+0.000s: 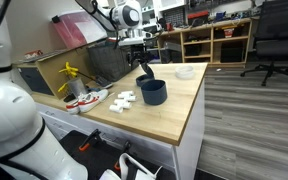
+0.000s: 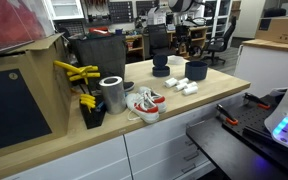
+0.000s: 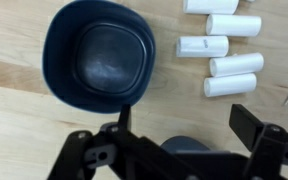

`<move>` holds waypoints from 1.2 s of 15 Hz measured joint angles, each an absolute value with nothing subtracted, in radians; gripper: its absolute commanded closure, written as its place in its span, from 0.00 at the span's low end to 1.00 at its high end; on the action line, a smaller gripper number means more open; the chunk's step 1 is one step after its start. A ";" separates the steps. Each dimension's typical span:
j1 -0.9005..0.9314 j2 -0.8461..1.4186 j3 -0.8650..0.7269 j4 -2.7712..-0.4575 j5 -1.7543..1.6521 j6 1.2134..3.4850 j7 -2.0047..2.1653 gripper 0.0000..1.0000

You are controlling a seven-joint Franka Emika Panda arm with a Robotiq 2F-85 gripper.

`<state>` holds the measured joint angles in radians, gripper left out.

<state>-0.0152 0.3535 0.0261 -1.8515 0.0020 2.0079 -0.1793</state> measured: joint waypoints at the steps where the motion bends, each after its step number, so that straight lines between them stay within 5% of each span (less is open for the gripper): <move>1: -0.002 0.328 0.032 -1.889 0.002 2.018 -0.165 0.00; 9: 0.063 0.101 0.067 -2.191 0.002 2.193 -0.033 0.00; 18: 0.089 -0.099 0.105 -2.324 -0.037 2.077 0.127 0.00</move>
